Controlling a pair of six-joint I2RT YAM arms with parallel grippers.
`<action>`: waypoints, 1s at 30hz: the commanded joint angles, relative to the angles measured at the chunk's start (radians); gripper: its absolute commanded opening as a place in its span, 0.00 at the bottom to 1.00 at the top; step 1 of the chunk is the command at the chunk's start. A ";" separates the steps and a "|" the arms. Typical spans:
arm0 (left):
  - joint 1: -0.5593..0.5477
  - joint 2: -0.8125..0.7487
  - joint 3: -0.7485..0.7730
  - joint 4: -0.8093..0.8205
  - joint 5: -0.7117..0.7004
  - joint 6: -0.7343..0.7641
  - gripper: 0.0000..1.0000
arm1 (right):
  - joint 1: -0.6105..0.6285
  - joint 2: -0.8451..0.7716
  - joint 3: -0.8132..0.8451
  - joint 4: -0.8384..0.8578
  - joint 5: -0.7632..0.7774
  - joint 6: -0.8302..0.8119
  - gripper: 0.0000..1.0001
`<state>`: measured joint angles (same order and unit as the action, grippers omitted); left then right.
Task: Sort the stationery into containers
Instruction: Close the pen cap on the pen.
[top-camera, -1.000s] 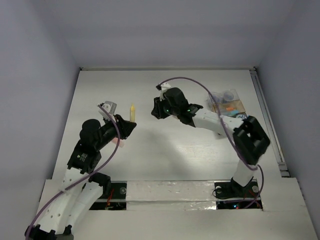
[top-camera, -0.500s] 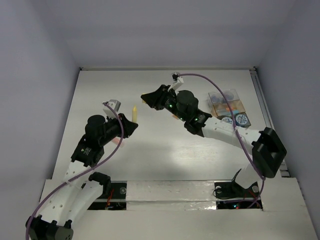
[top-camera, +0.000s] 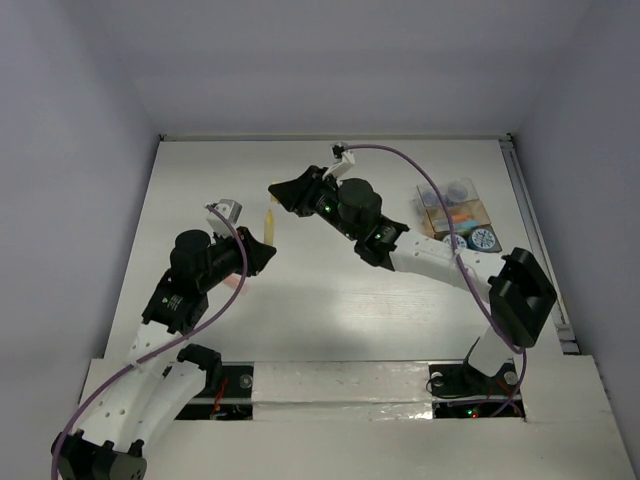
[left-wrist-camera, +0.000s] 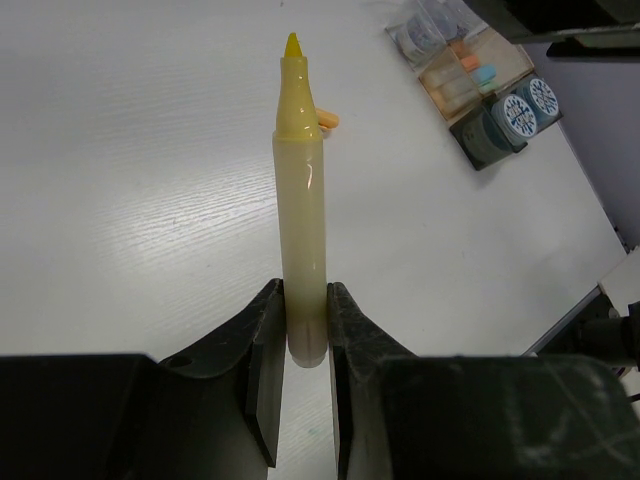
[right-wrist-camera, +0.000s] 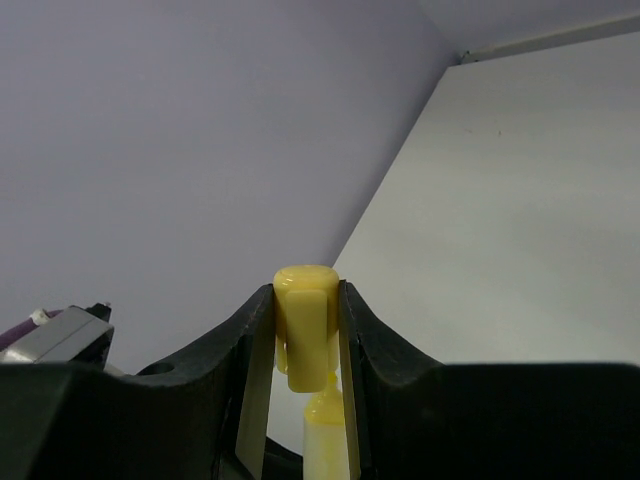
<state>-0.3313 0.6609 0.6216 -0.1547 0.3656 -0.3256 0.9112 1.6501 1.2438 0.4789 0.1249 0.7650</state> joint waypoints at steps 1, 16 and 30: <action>0.006 -0.004 0.033 0.037 0.016 0.011 0.00 | 0.014 0.026 0.078 0.020 0.032 -0.020 0.00; 0.006 -0.030 0.033 0.034 -0.007 0.010 0.00 | 0.051 0.074 0.115 -0.046 0.074 -0.073 0.00; 0.006 -0.050 0.038 0.026 -0.047 0.007 0.00 | 0.080 0.056 0.074 -0.037 0.120 -0.098 0.00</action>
<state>-0.3313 0.6323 0.6216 -0.1646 0.3386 -0.3233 0.9764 1.7172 1.3106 0.4118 0.2142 0.6857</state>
